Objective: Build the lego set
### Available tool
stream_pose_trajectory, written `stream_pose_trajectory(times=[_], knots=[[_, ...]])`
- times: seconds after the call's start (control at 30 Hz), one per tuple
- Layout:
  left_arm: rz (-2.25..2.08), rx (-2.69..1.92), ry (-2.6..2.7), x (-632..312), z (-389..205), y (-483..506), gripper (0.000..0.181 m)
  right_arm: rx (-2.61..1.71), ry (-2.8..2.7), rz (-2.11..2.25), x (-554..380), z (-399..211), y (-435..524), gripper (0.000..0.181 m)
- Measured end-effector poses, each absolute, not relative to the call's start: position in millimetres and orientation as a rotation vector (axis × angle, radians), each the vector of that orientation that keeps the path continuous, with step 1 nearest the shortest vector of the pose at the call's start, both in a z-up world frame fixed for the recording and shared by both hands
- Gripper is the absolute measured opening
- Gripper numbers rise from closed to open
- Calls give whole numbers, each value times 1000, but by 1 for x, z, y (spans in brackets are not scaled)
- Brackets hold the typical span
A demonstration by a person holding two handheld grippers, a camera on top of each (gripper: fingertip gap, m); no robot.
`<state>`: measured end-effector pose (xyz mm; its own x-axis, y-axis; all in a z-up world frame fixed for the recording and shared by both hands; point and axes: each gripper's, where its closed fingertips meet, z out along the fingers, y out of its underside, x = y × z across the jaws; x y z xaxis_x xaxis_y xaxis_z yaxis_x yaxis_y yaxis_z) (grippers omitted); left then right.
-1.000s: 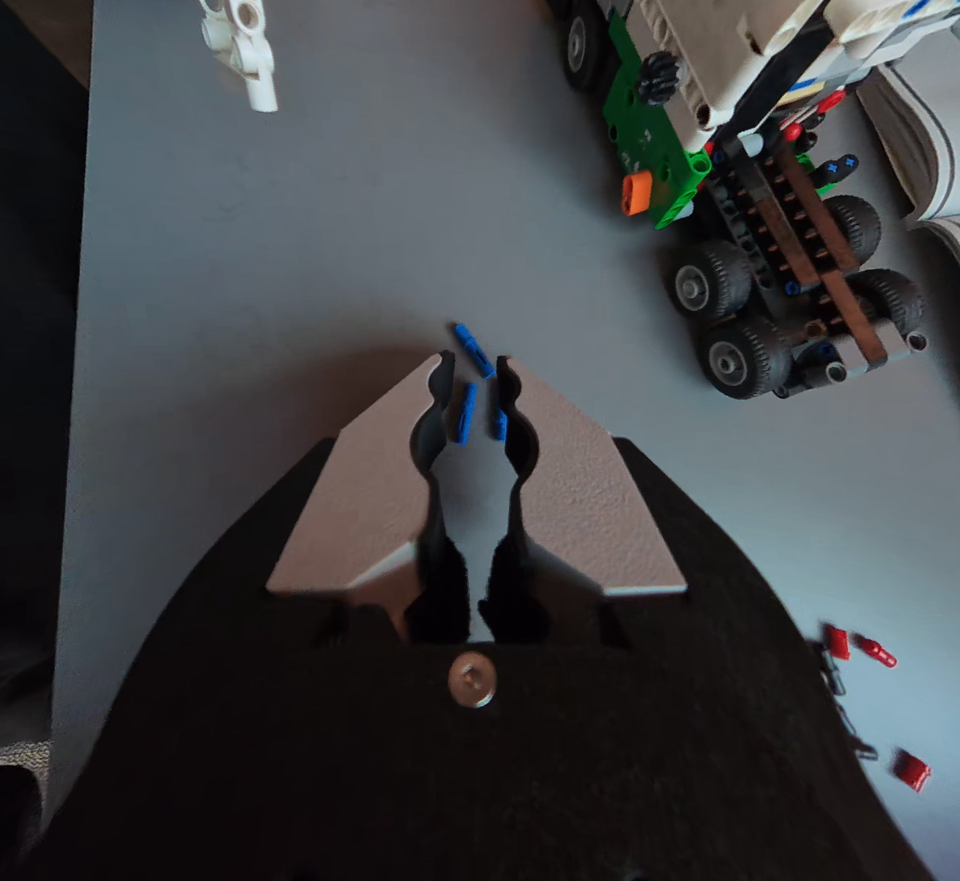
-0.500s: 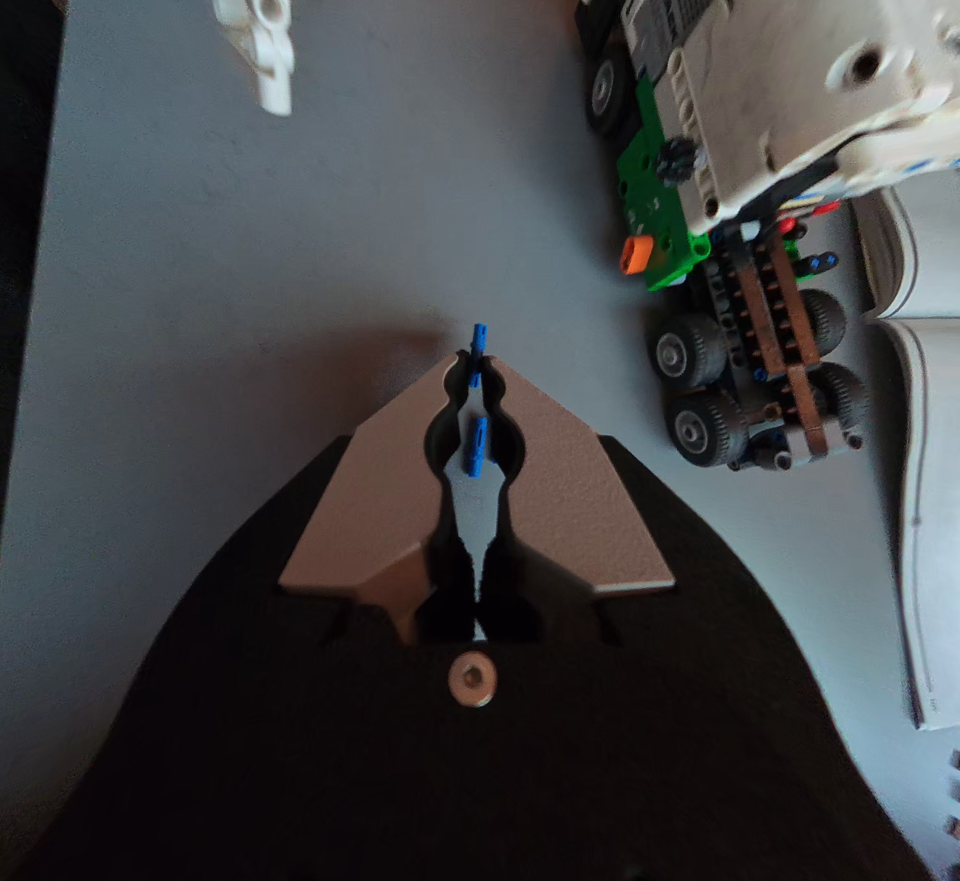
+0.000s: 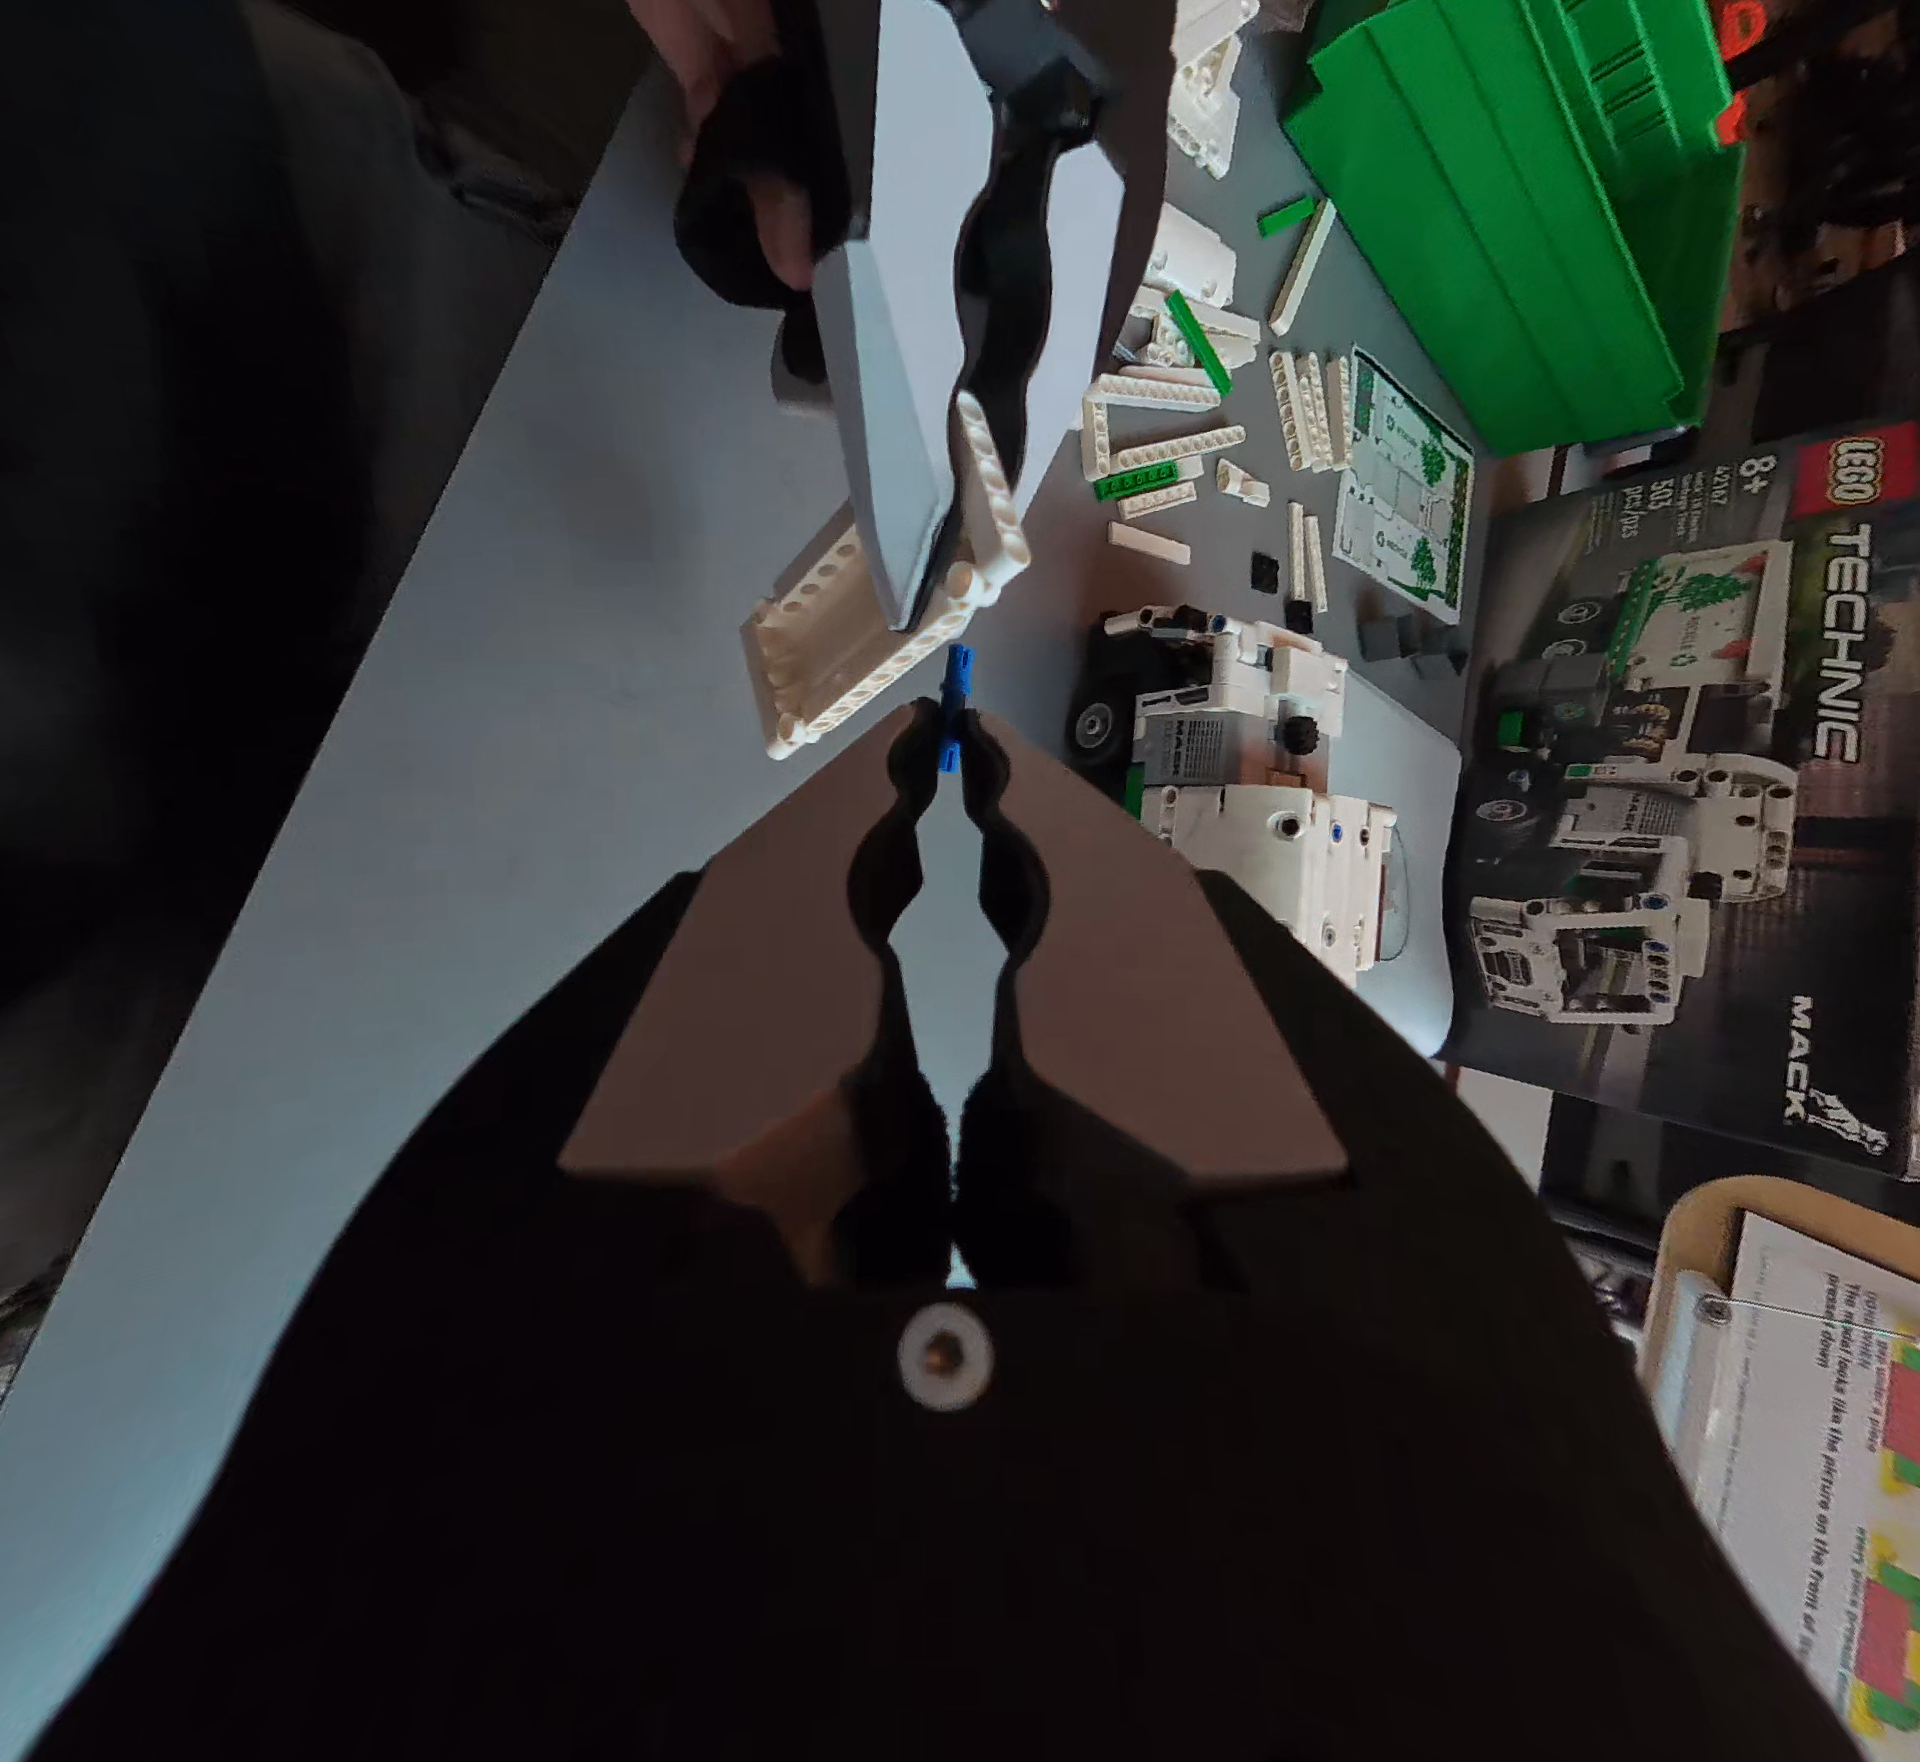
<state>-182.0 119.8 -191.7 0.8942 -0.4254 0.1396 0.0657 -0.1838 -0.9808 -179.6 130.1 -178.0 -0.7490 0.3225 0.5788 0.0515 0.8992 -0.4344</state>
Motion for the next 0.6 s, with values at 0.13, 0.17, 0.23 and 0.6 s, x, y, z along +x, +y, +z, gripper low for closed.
stream_pose_trajectory(times=[0.13, 0.17, 0.23, 0.6], knots=[[-425, -1718, 319, -177, -194, 121, 6, -215, -2403, 493, -177, -186, 129, 3], [-420, -1724, 328, -176, -195, 121, 7, -203, -2407, 485, -177, -188, 128, 3], [-406, -1739, 346, -175, -196, 122, 7, -186, -2403, 440, -179, -189, 131, 3], [-394, -1795, 389, -171, -202, 127, 6, -44, -2424, 327, -175, -193, 131, 2]])
